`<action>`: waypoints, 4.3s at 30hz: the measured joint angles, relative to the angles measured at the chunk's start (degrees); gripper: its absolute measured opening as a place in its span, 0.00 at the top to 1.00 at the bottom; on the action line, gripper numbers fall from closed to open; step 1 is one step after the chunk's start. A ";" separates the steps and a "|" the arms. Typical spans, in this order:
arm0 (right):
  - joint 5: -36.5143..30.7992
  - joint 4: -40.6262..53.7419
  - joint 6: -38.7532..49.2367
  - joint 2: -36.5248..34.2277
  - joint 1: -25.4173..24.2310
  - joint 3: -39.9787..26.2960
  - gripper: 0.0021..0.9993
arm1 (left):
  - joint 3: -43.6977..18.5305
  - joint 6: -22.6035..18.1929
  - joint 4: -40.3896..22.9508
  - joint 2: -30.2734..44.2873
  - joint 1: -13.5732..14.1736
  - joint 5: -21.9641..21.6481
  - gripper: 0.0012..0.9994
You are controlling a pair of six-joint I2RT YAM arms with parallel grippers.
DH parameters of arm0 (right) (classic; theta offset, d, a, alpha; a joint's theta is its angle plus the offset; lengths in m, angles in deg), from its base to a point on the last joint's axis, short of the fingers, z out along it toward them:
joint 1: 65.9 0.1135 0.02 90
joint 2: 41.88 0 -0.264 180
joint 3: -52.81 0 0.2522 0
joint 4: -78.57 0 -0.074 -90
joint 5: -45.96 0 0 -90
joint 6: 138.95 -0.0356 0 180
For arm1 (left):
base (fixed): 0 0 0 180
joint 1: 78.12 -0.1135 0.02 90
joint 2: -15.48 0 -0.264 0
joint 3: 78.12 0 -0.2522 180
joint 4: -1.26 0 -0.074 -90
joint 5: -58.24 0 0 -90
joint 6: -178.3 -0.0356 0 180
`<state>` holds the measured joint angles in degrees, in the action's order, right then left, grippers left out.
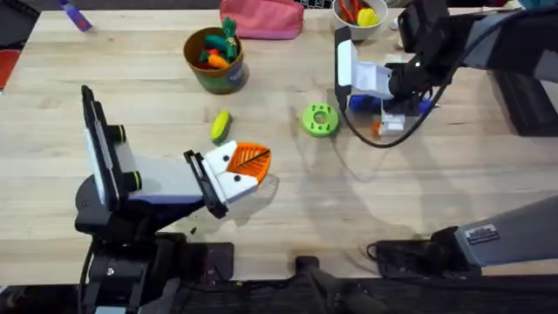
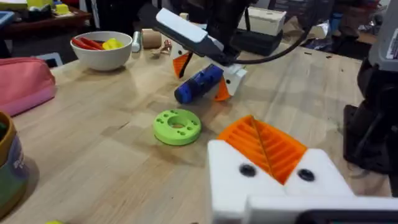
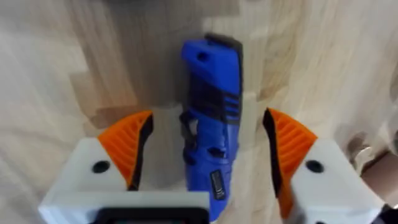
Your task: Pick up the gripper from the table and insert it into the empty holder that is missing its gripper. Then pick up a screw, insert it into the mounting hole, and use the screwdriver to tighten it. Finally, clean up the table by picking up the vegetable and placing it into the bucket.
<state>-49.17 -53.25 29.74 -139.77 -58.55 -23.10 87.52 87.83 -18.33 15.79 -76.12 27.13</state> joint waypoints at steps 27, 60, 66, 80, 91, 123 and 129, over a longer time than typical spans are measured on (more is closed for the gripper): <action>0.04 -8.72 -47.94 32.88 7.81 0.55 0.02 | 0.00 -0.55 0.65 0.01 0.00 -1.92 0.01; 0.46 7.85 -99.90 42.71 9.69 11.87 0.01 | -56.06 -6.91 -54.23 48.17 -3.02 -40.79 0.01; 0.46 7.85 -99.90 43.01 9.69 11.87 0.01 | -57.86 -6.89 -57.17 54.57 -2.67 -45.51 0.01; 0.46 7.85 -99.90 43.01 9.69 11.87 0.01 | -58.25 -0.92 -47.72 81.62 6.01 -56.20 0.01; 0.44 7.85 -99.91 43.01 9.69 11.87 0.01 | -58.25 -0.18 -43.92 95.49 6.64 -57.26 0.01; 0.44 7.85 -99.90 43.01 9.69 11.87 0.01 | -69.10 2.67 -47.18 79.69 7.23 -54.32 0.97; 0.46 7.85 -99.90 43.01 9.69 11.87 0.01 | -75.41 2.67 -47.53 73.54 7.23 -58.04 0.97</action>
<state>-48.71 -45.41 -70.16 -96.75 -48.86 -11.23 12.10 90.49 -65.86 89.33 -68.88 -30.90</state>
